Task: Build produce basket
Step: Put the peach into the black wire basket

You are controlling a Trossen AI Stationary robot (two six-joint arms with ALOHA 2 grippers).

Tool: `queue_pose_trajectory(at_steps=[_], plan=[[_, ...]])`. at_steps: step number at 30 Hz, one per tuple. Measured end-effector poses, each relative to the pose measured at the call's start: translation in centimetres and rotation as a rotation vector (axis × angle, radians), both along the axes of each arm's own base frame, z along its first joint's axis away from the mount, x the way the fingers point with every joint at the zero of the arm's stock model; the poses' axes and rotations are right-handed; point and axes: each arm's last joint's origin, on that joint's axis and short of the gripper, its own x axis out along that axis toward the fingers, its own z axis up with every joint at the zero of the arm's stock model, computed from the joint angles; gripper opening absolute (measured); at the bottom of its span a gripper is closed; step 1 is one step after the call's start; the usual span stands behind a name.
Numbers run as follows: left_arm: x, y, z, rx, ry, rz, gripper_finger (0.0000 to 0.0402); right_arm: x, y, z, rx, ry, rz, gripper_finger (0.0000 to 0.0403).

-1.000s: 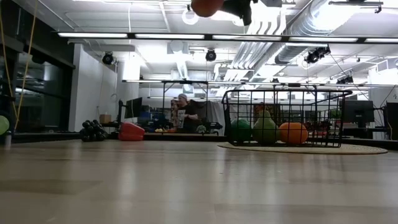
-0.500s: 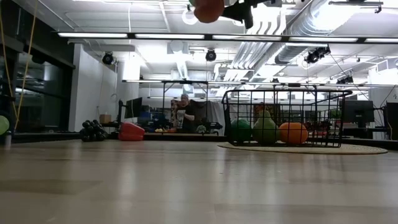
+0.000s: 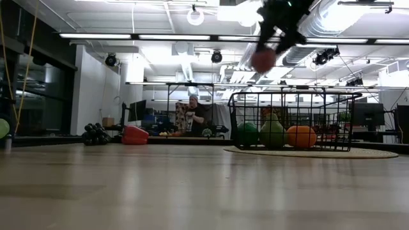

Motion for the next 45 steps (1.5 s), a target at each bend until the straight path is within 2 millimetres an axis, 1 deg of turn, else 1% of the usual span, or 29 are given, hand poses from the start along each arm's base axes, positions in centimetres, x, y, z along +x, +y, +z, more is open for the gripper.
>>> queue_pose_trajectory(at_steps=[2, 4, 10, 14, 18, 23, 25, 29, 39, 45], plan=[[0.0, 0.0, 0.0, -0.014, -0.006, 0.0, 0.0395, -1.3, -0.3, -1.7, 0.086, 0.121, -0.075, 0.0288], [0.0, 0.0, 0.0, -0.021, -0.01, -0.002, 0.0395, -2.0, -0.5, -3.0, 0.138, 0.177, -0.133, 0.0288], [0.0, 0.0, 0.0, -0.021, -0.011, -0.005, 0.0395, -3.1, -1.7, -6.1, 0.231, 0.197, -0.275, 0.0288], [0.0, 0.0, 0.0, -0.029, -0.015, -0.006, 0.0395, -3.9, -2.0, -8.7, 0.35, 0.212, -0.365, 0.0288], [0.0, 0.0, 0.0, -0.035, -0.019, -0.007, 0.0395, -4.9, -1.7, -11.4, 0.474, 0.229, -0.455, 0.0288], [0.0, 0.0, 0.0, -0.036, -0.02, -0.007, 0.0395, -5.3, -1.3, -13.6, 0.524, 0.21, -0.53, 0.0288], [0.0, 0.0, 0.0, -0.036, -0.02, -0.007, 0.0395, -5.4, -1.2, -14.1, 0.532, 0.182, -0.574, 0.0288], [0.0, 0.0, 0.0, -0.036, -0.02, -0.007, 0.0395, -5.5, -1.2, -14.2, 0.539, 0.167, -0.621, 0.0288], [0.0, 0.0, 0.0, -0.036, -0.02, -0.008, 0.0395, -5.4, -1.2, -14.2, 0.531, 0.16, -0.623, 0.0288], [0.1, -0.1, 0.0, -0.034, -0.02, -0.044, 0.0395, -5.4, -1.2, -14.2, 0.533, 0.161, -0.621, 0.0288]])
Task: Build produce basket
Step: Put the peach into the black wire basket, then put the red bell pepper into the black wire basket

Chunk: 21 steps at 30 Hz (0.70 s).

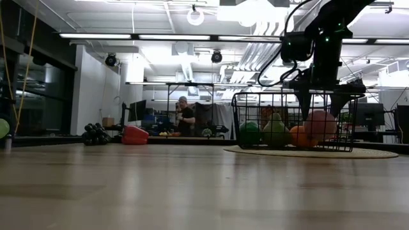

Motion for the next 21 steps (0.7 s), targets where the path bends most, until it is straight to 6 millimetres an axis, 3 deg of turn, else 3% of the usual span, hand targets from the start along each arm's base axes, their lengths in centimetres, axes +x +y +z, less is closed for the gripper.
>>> queue_pose_trajectory(at_steps=[5, 13, 21], plan=[[0.0, 0.0, 0.0, 0.0, 0.0, -0.001, 0.0395, 0.0, 0.0, 0.0, -0.001, -0.004, -0.017, 0.0303], [0.0, -0.1, 0.0, 0.006, 0.001, -0.021, 0.0395, 0.0, 0.0, 0.0, 0.006, -0.003, -0.001, 0.0391], [0.0, -0.1, 0.0, 0.007, 0.001, -0.027, 0.0395, 0.7, -0.7, 3.3, -0.095, -0.013, 0.04, 0.0379]])
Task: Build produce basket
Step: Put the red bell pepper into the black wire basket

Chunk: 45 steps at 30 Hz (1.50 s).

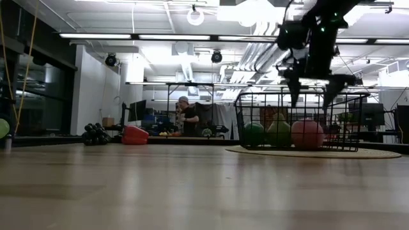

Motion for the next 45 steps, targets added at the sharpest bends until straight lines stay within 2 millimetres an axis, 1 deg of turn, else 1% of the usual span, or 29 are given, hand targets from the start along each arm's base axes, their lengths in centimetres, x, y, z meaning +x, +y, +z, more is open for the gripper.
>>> queue_pose_trajectory(at_steps=[5, 8, 10, 14, 17, 20, 26, 29, 32, 38, 42, 45], plan=[[0.0, 0.0, 0.0, 0.0, 0.0, 0.0, 0.0395, 0.9, -0.6, 3.2, -0.073, -0.057, 0.062, 0.0378], [0.0, 0.0, 0.0, -0.001, 0.005, 0.0, 0.0395, 1.4, -0.7, 5.4, -0.135, -0.085, 0.151, 0.0378], [-0.1, 0.0, -0.2, -0.005, 0.026, 0.0, 0.0395, 1.8, 0.1, 6.9, -0.184, -0.099, 0.247, 0.0378], [-0.4, -0.1, -0.5, -0.016, 0.056, -0.001, 0.0395, 2.0, 2.6, 9.2, -0.299, -0.142, 0.44, 0.0378], [-0.5, -0.1, -0.5, -0.037, 0.053, 0.006, 0.0395, 1.5, 4.3, 10.5, -0.37, -0.185, 0.501, 0.0378], [-0.5, -0.1, -0.5, -0.038, 0.054, 0.009, 0.0395, 0.5, 5.6, 11.6, -0.437, -0.203, 0.525, 0.0378], [-0.5, -0.1, -0.5, -0.039, 0.055, 0.011, 0.0395, -2.1, 7.4, 13.7, -0.541, -0.288, 0.587, 0.0378], [-0.5, -0.1, -0.5, -0.039, 0.055, 0.017, 0.0395, -3.0, 8.0, 14.7, -0.602, -0.347, 0.618, 0.0378], [-0.5, -0.1, -0.5, -0.04, 0.054, 0.019, 0.0395, -3.5, 8.3, 15.6, -0.655, -0.402, 0.647, 0.0378], [-0.6, 0.0, -0.5, -0.037, 0.057, 0.035, 0.0395, -3.4, 8.5, 16.3, -0.695, -0.474, 0.74, 0.0378], [-0.6, 0.0, -0.5, -0.013, 0.069, 0.037, 0.0395, -2.8, 8.7, 16.7, -0.716, -0.54, 0.863, 0.0378], [-0.6, 0.0, -0.5, -0.019, 0.065, 0.037, 0.0395, -2.3, 8.8, 17.3, -0.762, -0.603, 0.911, 0.0378]])
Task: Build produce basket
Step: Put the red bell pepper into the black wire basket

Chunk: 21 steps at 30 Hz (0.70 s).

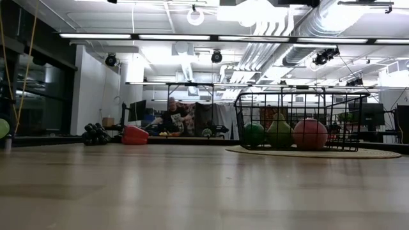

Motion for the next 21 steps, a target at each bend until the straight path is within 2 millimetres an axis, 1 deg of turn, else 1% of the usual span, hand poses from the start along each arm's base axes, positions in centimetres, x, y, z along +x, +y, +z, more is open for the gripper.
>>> queue_pose_trajectory(at_steps=[9, 13, 19, 21], plan=[[0.0, -0.01, 0.0, -0.001, 0.0, 0.0, 0.0395, 0.96, -0.03, 0.82, -0.032, -0.095, 0.059, 0.0378], [0.0, 0.0, -0.03, 0.001, 0.004, 0.0, 0.0395, 0.95, 0.0, 0.63, -0.021, -0.077, 0.064, 0.0378], [-0.01, 0.1, -0.09, 0.0, 0.01, 0.009, 0.0395, 0.93, 0.01, 0.5, 0.044, -0.083, 0.049, 0.0378], [-0.07, 0.23, -0.09, -0.004, 0.009, 0.042, 0.0395, 0.93, 0.01, 0.49, 0.064, -0.089, 0.043, 0.0378]])
